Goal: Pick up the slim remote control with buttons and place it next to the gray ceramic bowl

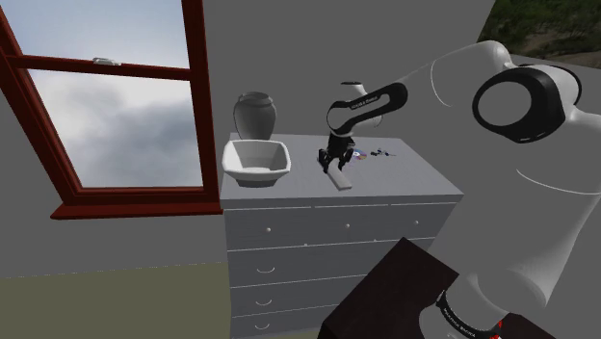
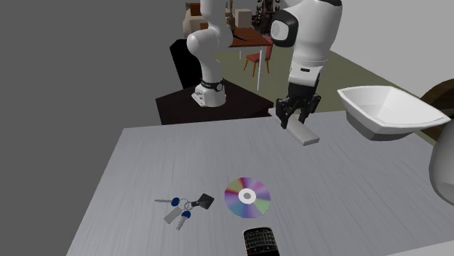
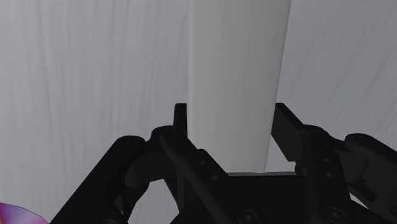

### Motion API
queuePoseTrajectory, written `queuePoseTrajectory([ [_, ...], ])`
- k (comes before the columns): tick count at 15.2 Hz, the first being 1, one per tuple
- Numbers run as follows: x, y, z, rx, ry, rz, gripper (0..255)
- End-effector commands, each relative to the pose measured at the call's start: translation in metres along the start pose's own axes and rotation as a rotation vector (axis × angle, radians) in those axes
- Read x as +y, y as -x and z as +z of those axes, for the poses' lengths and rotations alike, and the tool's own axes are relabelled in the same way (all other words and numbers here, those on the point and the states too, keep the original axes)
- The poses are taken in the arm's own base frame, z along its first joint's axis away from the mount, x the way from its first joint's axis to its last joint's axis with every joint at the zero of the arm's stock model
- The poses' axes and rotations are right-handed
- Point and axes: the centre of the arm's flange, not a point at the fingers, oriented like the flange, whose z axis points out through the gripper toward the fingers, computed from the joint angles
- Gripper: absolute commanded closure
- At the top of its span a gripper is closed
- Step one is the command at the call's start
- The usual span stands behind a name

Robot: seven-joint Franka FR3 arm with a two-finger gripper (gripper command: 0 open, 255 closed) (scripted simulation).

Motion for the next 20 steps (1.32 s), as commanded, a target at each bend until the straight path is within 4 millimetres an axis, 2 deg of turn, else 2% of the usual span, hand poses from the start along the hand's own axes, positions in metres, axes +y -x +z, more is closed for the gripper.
queuePoseTrajectory([
  [1,0.000,0.001,0.010,0.001,0.000,0.000,255],
  [3,0.000,0.001,0.019,0.001,0.000,0.000,255],
  [11,0.000,0.001,0.019,0.001,0.000,0.000,255],
  [12,0.000,0.001,0.019,0.001,0.000,0.000,0],
  [17,0.000,0.001,0.019,0.001,0.000,0.000,0],
  [20,0.000,0.001,-0.021,0.001,0.000,0.000,0],
])
